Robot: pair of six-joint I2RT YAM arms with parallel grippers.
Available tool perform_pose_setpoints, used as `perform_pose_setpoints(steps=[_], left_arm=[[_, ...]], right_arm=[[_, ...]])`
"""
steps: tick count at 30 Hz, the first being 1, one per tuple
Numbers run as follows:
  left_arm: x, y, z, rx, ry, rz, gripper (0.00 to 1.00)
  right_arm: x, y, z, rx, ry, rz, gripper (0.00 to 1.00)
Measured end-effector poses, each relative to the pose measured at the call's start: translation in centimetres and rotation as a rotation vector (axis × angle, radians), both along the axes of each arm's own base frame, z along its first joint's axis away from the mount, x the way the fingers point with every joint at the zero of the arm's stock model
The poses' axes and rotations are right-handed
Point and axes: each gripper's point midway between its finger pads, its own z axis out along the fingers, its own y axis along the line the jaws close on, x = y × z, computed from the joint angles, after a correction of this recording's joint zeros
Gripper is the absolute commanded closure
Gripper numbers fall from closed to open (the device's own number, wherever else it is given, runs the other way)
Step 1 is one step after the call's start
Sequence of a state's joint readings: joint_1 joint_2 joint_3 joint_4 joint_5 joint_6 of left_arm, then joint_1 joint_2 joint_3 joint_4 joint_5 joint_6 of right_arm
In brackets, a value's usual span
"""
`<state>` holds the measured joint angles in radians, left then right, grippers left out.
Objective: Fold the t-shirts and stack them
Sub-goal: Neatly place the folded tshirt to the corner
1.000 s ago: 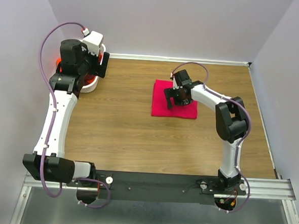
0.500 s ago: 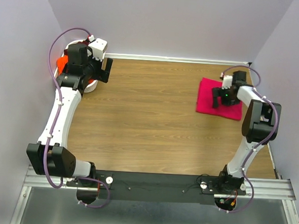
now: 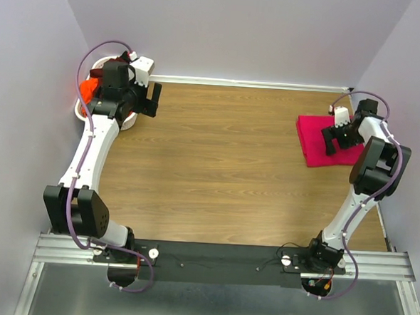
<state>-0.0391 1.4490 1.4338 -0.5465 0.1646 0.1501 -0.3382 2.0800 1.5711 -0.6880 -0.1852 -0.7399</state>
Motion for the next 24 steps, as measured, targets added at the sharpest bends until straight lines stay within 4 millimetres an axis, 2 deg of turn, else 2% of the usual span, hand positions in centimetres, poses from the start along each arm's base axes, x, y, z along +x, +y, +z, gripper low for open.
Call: perform_pose_setpoints(steps=[5, 7, 11, 12, 15, 17, 20, 22, 24], left_arm=[[0.1, -0.1, 0.7, -0.007, -0.014, -0.003, 0.02], [0.2, -0.1, 0.9, -0.008, -0.017, -0.003, 0.02], [0.2, -0.3, 0.9, -0.016, -0.016, -0.005, 0.02], [0.2, -0.3, 0.9, -0.018, -0.017, -0.005, 0.02], [-0.1, -0.3, 1.0, -0.025, -0.023, -0.002, 0.02], [-0.6, -0.4, 1.1, -0.028, -0.031, -0.003, 0.02], [-1.1, -0.5, 1.4, -0.036, -0.045, -0.01, 0.02], [-1.3, -0.6, 1.8, -0.041, -0.059, -0.014, 0.02], [-1.3, -0.6, 2.2, -0.043, -0.072, -0.015, 0.02]], right_arm=[[-0.4, -0.2, 0.7, 0.008, 0.006, -0.015, 0.0], [-0.7, 0.2, 2.1, 0.028, -0.007, -0.045, 0.0], [-1.3, 1.1, 7.3, 0.06, -0.094, -0.121, 0.0], [-1.8, 1.4, 9.5, 0.063, -0.138, -0.144, 0.0], [-3.3, 2.2, 12.2, 0.078, -0.195, -0.198, 0.0], [-4.4, 2.7, 12.2, 0.096, -0.19, -0.229, 0.0], [-6.4, 3.7, 9.6, 0.137, -0.123, -0.286, 0.0], [-8.0, 4.3, 6.9, 0.164, -0.047, -0.326, 0.0], [-9.1, 4.8, 5.5, 0.177, -0.007, -0.35, 0.0]])
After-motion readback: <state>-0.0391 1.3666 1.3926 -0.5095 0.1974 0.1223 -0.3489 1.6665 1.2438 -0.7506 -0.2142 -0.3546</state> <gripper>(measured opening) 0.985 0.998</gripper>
